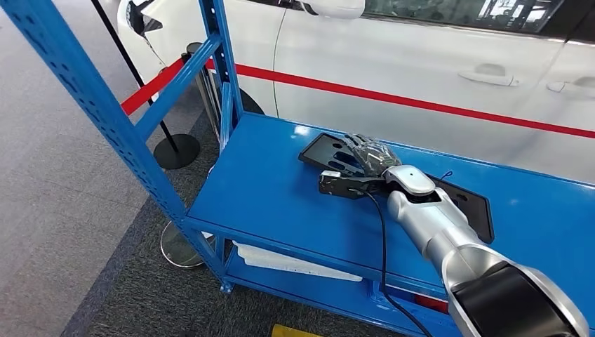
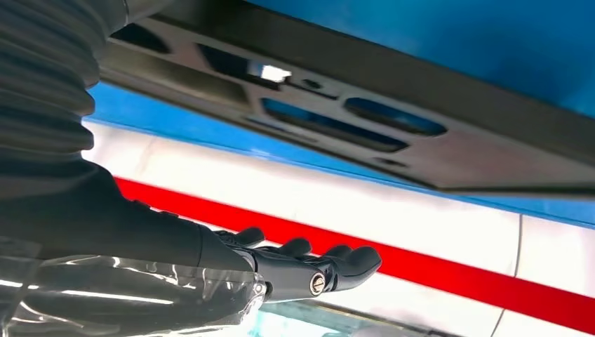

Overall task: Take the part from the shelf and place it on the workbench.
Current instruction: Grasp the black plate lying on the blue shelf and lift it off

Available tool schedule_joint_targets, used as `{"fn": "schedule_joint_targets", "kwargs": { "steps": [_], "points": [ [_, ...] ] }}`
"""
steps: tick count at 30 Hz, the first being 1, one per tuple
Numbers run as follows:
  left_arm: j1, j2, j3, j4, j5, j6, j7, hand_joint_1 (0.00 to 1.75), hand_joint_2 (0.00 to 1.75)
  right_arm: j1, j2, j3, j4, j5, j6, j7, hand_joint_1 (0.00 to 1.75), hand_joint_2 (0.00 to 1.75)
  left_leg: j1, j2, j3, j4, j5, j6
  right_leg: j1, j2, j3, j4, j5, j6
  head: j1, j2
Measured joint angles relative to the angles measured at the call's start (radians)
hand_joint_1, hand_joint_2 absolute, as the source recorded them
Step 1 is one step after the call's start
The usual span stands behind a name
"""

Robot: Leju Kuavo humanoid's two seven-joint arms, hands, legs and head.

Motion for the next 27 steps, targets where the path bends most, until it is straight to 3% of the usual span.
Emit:
{"fn": "schedule_joint_targets", "kwargs": {
  "steps": [1, 2, 3, 5, 7, 9, 10, 11, 13, 14, 15, 17, 19, 21, 27],
  "points": [
    [0.001, -0.003, 0.000, 0.001, 0.000, 0.000, 0.001, 0.00, 0.00, 0.005, 0.000, 0.000, 0.000, -0.001, 0.000, -0.002, 0.00, 1.75, 0.000, -0.002, 0.008, 0.000, -0.011, -0.003, 0.008, 0.003, 0.000, -0.028, 0.061, -0.009, 0.000, 0.000],
    [0.000, -0.005, 0.000, 0.001, 0.000, -0.001, 0.002, 0.00, 0.00, 0.006, 0.001, 0.001, -0.001, -0.001, 0.000, -0.003, 0.00, 1.75, -0.002, -0.003, 0.014, 0.003, -0.018, -0.008, 0.011, 0.006, 0.003, -0.039, 0.081, -0.012, 0.000, 0.000],
    [-0.002, -0.004, 0.000, 0.002, 0.000, 0.000, 0.002, 0.00, 0.00, 0.003, 0.003, 0.001, -0.004, -0.001, 0.000, -0.004, 0.00, 1.75, -0.002, -0.003, 0.016, 0.005, -0.021, -0.012, 0.007, 0.004, 0.012, -0.042, 0.075, -0.013, 0.001, 0.000],
    [-0.006, -0.003, 0.000, 0.002, 0.000, 0.000, 0.000, 0.00, 0.00, -0.008, 0.006, 0.001, -0.009, -0.002, -0.001, -0.008, 0.00, 0.87, -0.003, 0.001, 0.000, 0.049, -0.024, -0.022, -0.003, 0.002, 0.034, -0.056, 0.065, -0.019, 0.001, 0.000],
    [-0.012, -0.003, 0.000, 0.003, -0.001, 0.001, -0.002, 0.00, 0.00, -0.012, 0.009, 0.001, -0.010, -0.011, 0.007, -0.021, 0.00, 0.87, 0.005, 0.005, -0.059, 0.154, -0.058, -0.037, -0.012, 0.002, 0.055, -0.064, 0.052, -0.019, 0.001, 0.000],
    [-0.015, -0.002, 0.000, 0.003, 0.000, 0.001, -0.003, 0.00, 0.00, -0.006, 0.012, 0.001, -0.011, -0.030, 0.027, -0.041, 0.00, 1.75, 0.019, 0.007, -0.128, 0.257, -0.110, -0.054, -0.019, 0.002, 0.072, -0.064, 0.036, -0.014, 0.001, 0.000],
    [-0.014, -0.001, 0.000, 0.003, 0.000, 0.001, -0.002, 0.00, 0.00, -0.002, 0.015, 0.002, -0.011, -0.038, 0.038, -0.048, 0.00, 1.75, 0.025, 0.009, -0.148, 0.274, -0.115, -0.061, -0.023, 0.003, 0.081, -0.063, 0.028, -0.011, 0.001, 0.000],
    [-0.013, 0.000, 0.000, 0.003, 0.001, 0.001, -0.002, 0.00, 0.00, 0.001, 0.018, 0.002, -0.011, -0.044, 0.046, -0.051, 0.00, 1.75, 0.030, 0.010, -0.155, 0.260, -0.095, -0.068, -0.028, 0.003, 0.089, -0.061, 0.021, -0.006, 0.001, 0.000],
    [-0.012, 0.002, 0.000, 0.003, 0.001, 0.002, -0.001, 0.00, 0.00, 0.002, 0.028, 0.002, -0.014, -0.046, 0.052, -0.052, 0.00, 1.75, 0.039, 0.013, -0.133, 0.144, 0.005, -0.082, -0.037, 0.005, 0.103, -0.054, 0.005, 0.005, 0.001, 0.000],
    [-0.013, 0.002, 0.000, 0.003, 0.001, 0.004, -0.001, 0.00, 0.00, 0.001, 0.033, 0.002, -0.016, -0.047, 0.050, -0.050, 0.00, 1.75, 0.041, 0.014, -0.118, 0.083, 0.042, -0.086, -0.041, 0.006, 0.108, -0.049, -0.002, 0.011, 0.001, 0.000],
    [-0.014, 0.002, 0.000, 0.003, 0.001, 0.007, -0.001, 0.00, 0.00, -0.001, 0.037, 0.003, -0.018, -0.047, 0.048, -0.049, 0.00, 1.75, 0.039, 0.016, -0.105, 0.035, 0.064, -0.083, -0.042, 0.006, 0.109, -0.045, -0.008, 0.018, 0.001, 0.000],
    [-0.016, 0.002, 0.000, 0.003, 0.001, 0.011, 0.000, 0.00, 0.00, -0.001, 0.042, 0.005, -0.021, -0.047, 0.043, -0.047, 0.00, 1.75, 0.035, 0.016, -0.099, 0.008, 0.067, -0.067, -0.039, 0.005, 0.110, -0.037, -0.019, 0.026, 0.002, 0.000],
    [-0.016, 0.002, 0.000, 0.003, 0.000, 0.013, 0.000, 0.00, 0.00, -0.005, 0.045, 0.006, -0.022, -0.049, 0.039, -0.048, 0.00, 1.75, 0.037, 0.014, -0.098, 0.006, 0.076, -0.055, -0.034, 0.002, 0.111, -0.033, -0.026, 0.016, 0.002, 0.000],
    [-0.017, 0.003, 0.000, 0.003, -0.001, 0.011, -0.001, 0.00, 0.00, -0.010, 0.047, 0.006, -0.024, -0.054, 0.037, -0.051, 0.00, 1.75, 0.035, 0.012, -0.097, 0.006, 0.076, -0.052, -0.034, -0.001, 0.112, -0.033, -0.025, 0.004, 0.002, 0.000],
    [-0.020, 0.004, 0.000, 0.003, -0.001, 0.010, -0.002, 0.00, 0.00, -0.014, 0.051, 0.006, -0.029, -0.061, 0.037, -0.055, 0.00, 1.75, 0.027, 0.010, -0.098, 0.008, 0.074, -0.040, -0.040, -0.002, 0.116, -0.040, -0.022, 0.014, 0.002, 0.000]
  ]
}}
